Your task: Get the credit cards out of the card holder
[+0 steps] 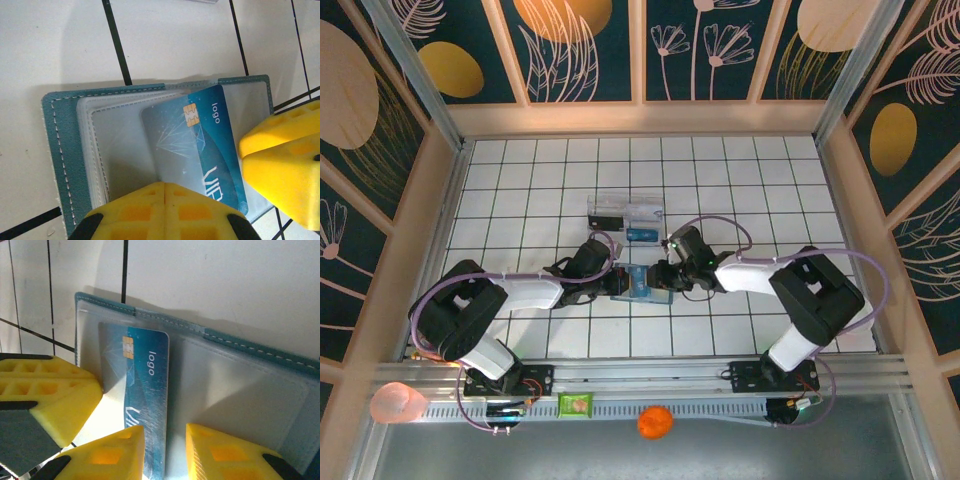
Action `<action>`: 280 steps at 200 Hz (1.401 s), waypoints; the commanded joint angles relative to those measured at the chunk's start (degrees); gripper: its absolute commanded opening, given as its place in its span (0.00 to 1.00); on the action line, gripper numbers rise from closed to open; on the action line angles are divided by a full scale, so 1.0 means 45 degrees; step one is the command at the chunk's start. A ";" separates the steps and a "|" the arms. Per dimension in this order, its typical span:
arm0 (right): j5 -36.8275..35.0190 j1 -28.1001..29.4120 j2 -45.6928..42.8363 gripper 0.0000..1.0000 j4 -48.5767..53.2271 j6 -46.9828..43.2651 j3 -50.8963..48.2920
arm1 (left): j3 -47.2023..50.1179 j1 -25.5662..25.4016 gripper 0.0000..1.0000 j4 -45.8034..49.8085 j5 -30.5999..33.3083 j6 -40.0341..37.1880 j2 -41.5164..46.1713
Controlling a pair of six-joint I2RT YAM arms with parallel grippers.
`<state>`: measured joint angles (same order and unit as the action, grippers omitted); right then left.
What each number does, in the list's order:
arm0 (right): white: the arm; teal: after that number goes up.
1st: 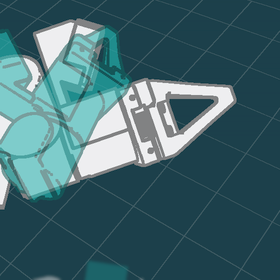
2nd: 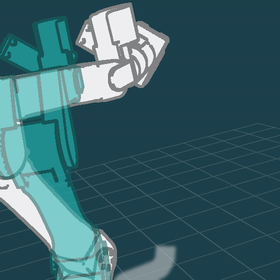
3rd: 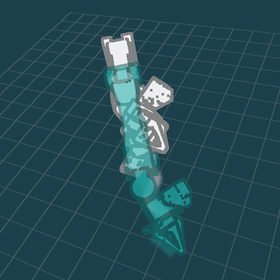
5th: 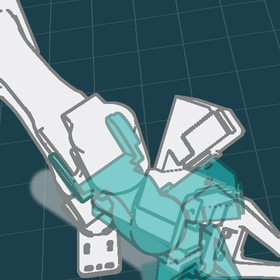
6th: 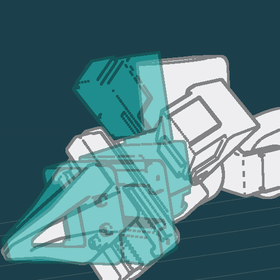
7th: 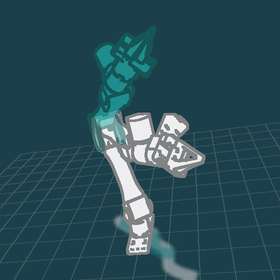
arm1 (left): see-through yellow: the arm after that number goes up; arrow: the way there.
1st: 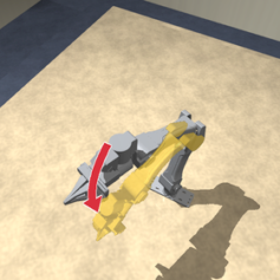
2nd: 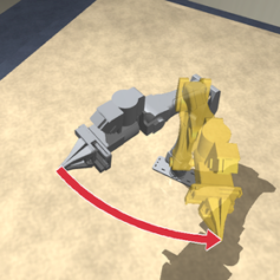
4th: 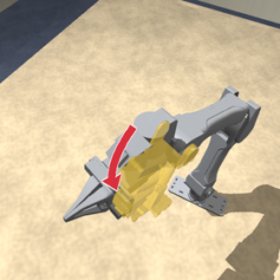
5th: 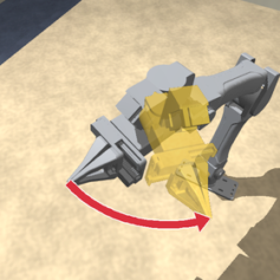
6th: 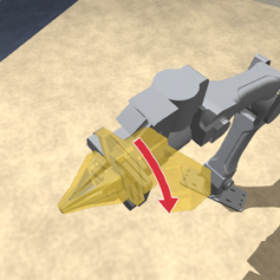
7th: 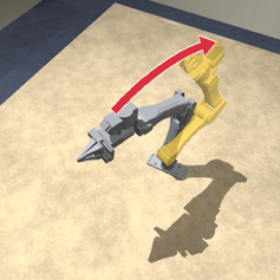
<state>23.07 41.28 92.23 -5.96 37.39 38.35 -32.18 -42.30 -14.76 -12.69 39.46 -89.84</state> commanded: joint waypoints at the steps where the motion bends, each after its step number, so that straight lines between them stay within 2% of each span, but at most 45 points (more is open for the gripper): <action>1: 0.0264 -0.0069 0.0328 0.28 -0.0130 -0.0411 0.0439 | 0.0216 0.0153 0.00 0.0844 0.0385 -0.0006 -0.0401; 81: 0.1039 -0.0035 0.0657 0.25 -0.0756 -0.0612 0.0577 | 0.0048 0.0166 0.00 0.0777 0.0087 -0.0132 -0.0601; 124: -0.0201 -0.0182 0.0371 0.06 -0.0040 -0.0489 0.0343 | 0.0097 0.0181 0.00 0.0947 0.0310 -0.0115 -0.0430; 162: -0.0753 -0.0673 -0.0808 0.01 0.0380 -0.0395 -0.0374 | 0.0140 0.0202 0.00 0.0898 0.0317 -0.0084 -0.0377; 194: -0.1032 -0.0872 -0.1913 0.00 0.1155 -0.1016 -0.0445 | 0.0006 0.0260 0.00 0.0849 0.0229 -0.0117 -0.0333; 220: -0.0954 -0.0872 -0.2523 0.00 0.1787 -0.2277 0.0051 | -0.0204 0.0291 0.00 0.0766 0.0080 -0.0211 -0.0227; 246: -0.1918 -0.0690 -0.2965 0.00 0.3051 -0.3803 0.0948 | -0.0406 0.0341 0.00 0.0800 0.0010 -0.0288 0.0217; 280: -0.3419 -0.0394 -0.4030 0.00 0.2779 -0.4543 0.1268 | -0.0565 0.0416 0.12 0.0840 -0.0052 -0.0264 0.1000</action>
<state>14.79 38.50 78.15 5.50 22.09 41.89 -33.23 -40.93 -12.58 -13.04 38.94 -88.71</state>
